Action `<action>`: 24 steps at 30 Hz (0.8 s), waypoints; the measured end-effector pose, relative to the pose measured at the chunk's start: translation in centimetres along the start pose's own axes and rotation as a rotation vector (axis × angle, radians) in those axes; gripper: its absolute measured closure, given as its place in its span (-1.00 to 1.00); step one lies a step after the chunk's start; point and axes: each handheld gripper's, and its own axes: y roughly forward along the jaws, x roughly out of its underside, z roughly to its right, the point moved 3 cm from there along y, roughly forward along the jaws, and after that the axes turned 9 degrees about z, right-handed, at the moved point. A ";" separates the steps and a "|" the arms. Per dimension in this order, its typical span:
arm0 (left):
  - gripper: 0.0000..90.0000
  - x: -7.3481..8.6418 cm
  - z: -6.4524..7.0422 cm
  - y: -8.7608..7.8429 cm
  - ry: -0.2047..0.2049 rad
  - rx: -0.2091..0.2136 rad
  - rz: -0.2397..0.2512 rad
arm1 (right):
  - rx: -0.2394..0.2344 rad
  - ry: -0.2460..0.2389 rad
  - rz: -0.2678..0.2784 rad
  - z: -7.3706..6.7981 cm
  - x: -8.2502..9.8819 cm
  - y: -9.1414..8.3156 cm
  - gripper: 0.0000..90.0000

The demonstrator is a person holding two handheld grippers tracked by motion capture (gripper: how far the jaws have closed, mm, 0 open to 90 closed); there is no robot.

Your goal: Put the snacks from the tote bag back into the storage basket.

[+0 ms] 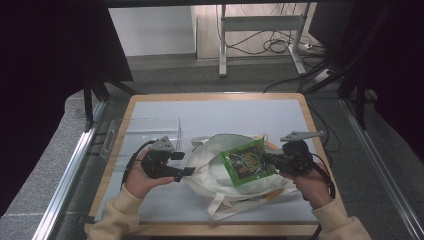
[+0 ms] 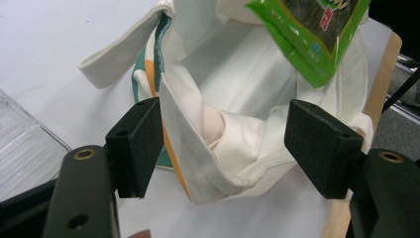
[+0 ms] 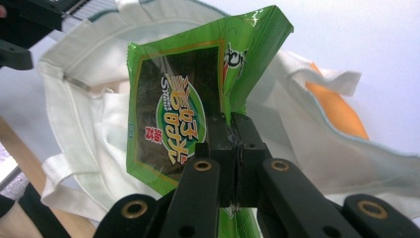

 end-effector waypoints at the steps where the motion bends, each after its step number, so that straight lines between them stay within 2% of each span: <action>1: -0.31 0.0 0.0 0.0 0.000 0.000 0.000 | -0.005 0.000 0.004 0.1 0.0 -0.1 0.95; 11: -0.31 -1.2 0.7 -0.1 0.024 0.001 0.011 | -0.071 -0.016 0.046 0.4 -0.2 -0.3 0.95; 24: -0.31 -3.9 1.3 1.1 0.082 0.047 0.000 | -0.112 -0.086 0.041 -0.9 -1.6 0.0 0.95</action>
